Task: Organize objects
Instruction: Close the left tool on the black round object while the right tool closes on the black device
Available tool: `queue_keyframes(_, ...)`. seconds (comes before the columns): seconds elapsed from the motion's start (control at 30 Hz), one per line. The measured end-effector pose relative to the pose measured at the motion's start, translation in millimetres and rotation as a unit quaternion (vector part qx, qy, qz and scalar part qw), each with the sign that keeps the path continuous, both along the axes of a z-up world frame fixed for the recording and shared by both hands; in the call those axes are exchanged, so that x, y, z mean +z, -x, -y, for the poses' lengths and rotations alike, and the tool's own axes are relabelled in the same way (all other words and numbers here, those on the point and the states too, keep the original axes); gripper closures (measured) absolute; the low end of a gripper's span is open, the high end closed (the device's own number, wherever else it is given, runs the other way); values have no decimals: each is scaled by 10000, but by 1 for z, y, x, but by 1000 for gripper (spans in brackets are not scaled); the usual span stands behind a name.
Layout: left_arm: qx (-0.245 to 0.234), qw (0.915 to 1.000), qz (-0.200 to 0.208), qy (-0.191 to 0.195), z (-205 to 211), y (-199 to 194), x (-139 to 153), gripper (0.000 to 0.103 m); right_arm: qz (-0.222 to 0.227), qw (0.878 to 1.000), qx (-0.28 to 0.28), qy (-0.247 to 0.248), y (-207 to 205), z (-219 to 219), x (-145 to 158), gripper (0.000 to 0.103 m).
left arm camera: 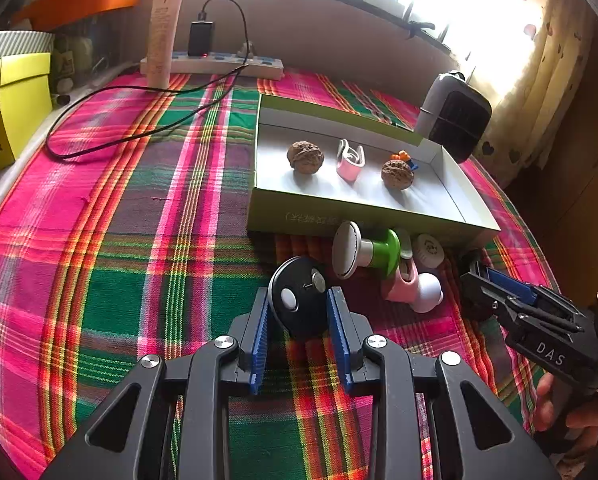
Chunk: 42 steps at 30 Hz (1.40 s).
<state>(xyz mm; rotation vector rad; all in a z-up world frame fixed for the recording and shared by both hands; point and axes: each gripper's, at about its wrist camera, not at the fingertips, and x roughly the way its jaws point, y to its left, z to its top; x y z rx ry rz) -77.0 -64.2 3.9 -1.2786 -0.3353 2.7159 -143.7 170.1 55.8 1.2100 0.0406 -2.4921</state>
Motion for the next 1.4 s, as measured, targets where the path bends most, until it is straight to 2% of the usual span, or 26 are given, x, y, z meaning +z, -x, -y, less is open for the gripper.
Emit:
queue_keyframes(0.1,4,10000,0,-7,0,0,0,77,20,9999,133,-25,0,2,-2,57)
queue_keyframes(0.37,-12,10000,-7,20,-1,1,0,76,-22,9995,-16,-312,-1,5,-3,57)
queue_keyframes(0.5,-70,9999,-10,102,-7,5,0,71,-105,9982,-118,-580,-2,8,-4,57)
queue_keyframes(0.97,-93,9999,28,126,-7,11,1,68,-103,9980,-201,-597,0,1,-4,57)
queue_keyframes(1.03,-85,9999,24,126,-8,12,0,68,-108,9979,-248,-583,1,-1,-3,65)
queue_keyframes(1.23,-37,9998,29,180,-7,12,1,74,-116,9979,-289,-570,2,-4,-3,75)
queue_keyframes(1.4,-7,9999,40,138,-5,11,1,76,-117,9980,-265,-557,2,-4,-3,75)
